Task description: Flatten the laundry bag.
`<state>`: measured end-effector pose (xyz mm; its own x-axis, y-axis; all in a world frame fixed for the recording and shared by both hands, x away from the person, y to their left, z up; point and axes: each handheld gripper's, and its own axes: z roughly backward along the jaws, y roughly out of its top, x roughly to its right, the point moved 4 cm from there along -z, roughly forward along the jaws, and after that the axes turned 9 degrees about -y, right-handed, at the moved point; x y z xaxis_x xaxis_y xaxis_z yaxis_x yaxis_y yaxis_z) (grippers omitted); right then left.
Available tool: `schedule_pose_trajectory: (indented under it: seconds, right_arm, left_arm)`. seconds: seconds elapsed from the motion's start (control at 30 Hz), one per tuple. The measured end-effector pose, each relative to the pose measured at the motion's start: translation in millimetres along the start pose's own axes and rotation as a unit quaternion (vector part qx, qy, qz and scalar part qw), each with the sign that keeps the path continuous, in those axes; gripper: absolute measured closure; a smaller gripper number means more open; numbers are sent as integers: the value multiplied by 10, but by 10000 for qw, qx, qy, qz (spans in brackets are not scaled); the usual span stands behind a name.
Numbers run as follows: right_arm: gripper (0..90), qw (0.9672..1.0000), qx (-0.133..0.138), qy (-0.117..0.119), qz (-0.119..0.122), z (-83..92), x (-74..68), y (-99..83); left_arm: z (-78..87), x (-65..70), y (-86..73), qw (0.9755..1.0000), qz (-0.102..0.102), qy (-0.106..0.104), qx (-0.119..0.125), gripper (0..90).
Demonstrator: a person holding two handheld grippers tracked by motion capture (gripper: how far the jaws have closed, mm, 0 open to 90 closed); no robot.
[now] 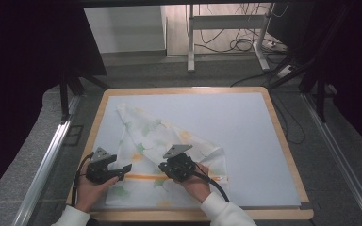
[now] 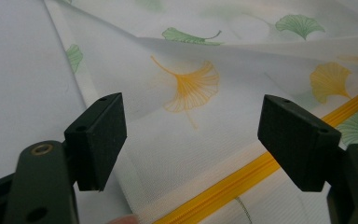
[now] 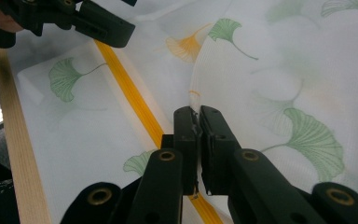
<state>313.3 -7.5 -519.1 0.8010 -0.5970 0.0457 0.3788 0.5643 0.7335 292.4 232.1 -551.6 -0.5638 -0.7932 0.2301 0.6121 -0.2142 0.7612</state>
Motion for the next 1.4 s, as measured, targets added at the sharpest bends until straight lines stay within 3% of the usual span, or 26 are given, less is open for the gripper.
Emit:
schedule_pose_trajectory:
  seconds: [0.6,1.4]
  right_arm:
    - [854,9994,235,-88,-222,192,242,74]
    - [855,9978,344,-302,-485,306,503,73]
  left_arm:
    - [-6,1,-3,10000,2,-5,3,233]
    - [-3,-2,-5,10000,-5,-9,-5,233]
